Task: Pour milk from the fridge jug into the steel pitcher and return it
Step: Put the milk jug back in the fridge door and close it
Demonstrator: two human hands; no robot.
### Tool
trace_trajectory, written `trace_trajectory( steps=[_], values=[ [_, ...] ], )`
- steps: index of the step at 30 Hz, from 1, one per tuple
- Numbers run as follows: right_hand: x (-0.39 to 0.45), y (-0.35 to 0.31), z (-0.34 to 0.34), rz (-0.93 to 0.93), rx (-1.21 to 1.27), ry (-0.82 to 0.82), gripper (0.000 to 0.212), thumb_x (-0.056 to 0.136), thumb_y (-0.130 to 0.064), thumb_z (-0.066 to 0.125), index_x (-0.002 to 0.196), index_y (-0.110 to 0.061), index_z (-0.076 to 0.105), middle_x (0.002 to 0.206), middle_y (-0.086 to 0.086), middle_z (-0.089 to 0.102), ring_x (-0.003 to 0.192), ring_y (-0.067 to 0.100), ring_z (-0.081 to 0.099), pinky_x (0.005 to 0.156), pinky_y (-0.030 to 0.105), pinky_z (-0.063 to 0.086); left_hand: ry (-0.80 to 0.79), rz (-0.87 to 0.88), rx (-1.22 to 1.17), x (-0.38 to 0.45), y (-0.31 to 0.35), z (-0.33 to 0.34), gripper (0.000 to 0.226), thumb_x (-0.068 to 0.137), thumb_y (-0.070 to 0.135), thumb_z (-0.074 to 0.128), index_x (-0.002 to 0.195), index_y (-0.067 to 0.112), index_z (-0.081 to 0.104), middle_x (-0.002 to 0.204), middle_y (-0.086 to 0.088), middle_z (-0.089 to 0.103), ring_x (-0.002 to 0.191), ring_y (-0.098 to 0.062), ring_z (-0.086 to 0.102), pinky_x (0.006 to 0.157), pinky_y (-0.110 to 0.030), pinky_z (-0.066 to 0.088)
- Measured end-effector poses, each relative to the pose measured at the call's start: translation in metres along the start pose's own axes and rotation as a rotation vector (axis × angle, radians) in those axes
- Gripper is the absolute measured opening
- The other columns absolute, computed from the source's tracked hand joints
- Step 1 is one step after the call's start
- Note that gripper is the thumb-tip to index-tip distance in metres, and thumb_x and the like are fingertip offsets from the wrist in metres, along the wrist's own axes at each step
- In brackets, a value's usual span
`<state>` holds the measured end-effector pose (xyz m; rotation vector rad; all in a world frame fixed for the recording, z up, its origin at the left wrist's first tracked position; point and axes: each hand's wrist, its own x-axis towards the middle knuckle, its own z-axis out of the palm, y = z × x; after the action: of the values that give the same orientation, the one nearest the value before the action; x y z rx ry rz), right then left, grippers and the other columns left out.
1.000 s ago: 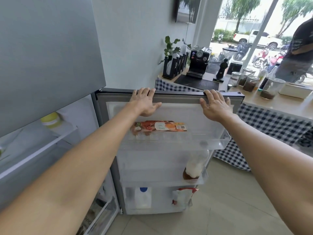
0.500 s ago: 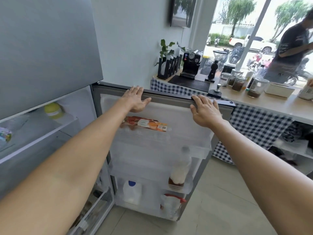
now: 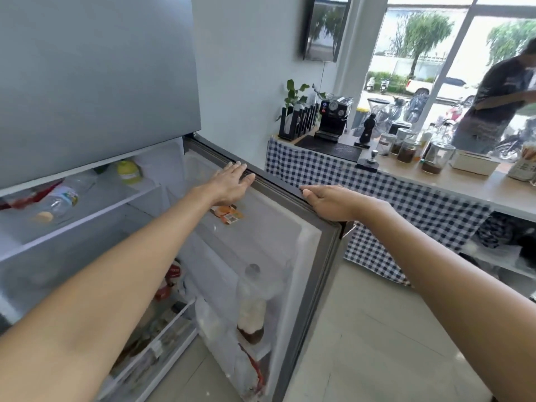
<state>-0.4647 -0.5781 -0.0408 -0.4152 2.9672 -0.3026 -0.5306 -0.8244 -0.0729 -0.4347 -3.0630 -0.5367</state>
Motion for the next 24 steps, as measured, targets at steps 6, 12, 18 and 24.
trace_trajectory(
  steps=[6, 12, 18, 24],
  values=[
    [0.006, -0.045, 0.015, -0.070, 0.085, -0.106, 0.051, 0.103, -0.043, 0.023, 0.150, -0.025, 0.031, 0.156, 0.000, 0.032, 0.144, 0.020, 0.026, 0.116, 0.036, 0.015, -0.013, 0.018, -0.110, -0.068, -0.010, -0.007, 0.064, 0.100, 0.052, 0.017, 0.154, 0.019, 0.005, 0.162, 0.004, -0.002, 0.148, -0.011, -0.007, 0.121, -0.036, -0.002],
    [0.033, -0.110, 0.051, -0.204, 0.083, -0.107, 0.055, 0.104, -0.038, 0.024, 0.155, -0.023, 0.011, 0.162, 0.002, 0.011, 0.148, 0.020, 0.011, 0.116, 0.032, 0.006, -0.070, -0.055, -0.149, -0.122, -0.036, -0.028, 0.066, 0.101, 0.047, 0.025, 0.154, 0.015, 0.003, 0.162, 0.002, -0.006, 0.148, -0.008, -0.007, 0.114, -0.023, -0.005],
    [0.068, -0.180, 0.075, -0.307, 0.052, 0.004, 0.054, 0.103, -0.035, 0.024, 0.154, -0.019, 0.018, 0.163, 0.003, 0.004, 0.149, 0.018, 0.009, 0.116, 0.030, 0.007, -0.113, -0.139, -0.193, -0.176, -0.075, -0.049, 0.066, 0.100, 0.049, 0.026, 0.153, 0.020, -0.001, 0.161, 0.008, -0.008, 0.147, -0.005, -0.008, 0.117, -0.026, -0.004],
    [0.093, -0.241, 0.095, -0.400, 0.053, 0.065, 0.055, 0.103, -0.040, 0.023, 0.152, -0.014, 0.023, 0.162, 0.005, 0.015, 0.149, 0.019, 0.008, 0.119, 0.044, 0.010, -0.118, -0.272, -0.071, -0.215, -0.118, -0.076, 0.069, 0.100, 0.047, 0.028, 0.153, 0.016, -0.005, 0.161, 0.005, -0.012, 0.147, -0.007, -0.010, 0.115, -0.023, -0.002]
  ],
)
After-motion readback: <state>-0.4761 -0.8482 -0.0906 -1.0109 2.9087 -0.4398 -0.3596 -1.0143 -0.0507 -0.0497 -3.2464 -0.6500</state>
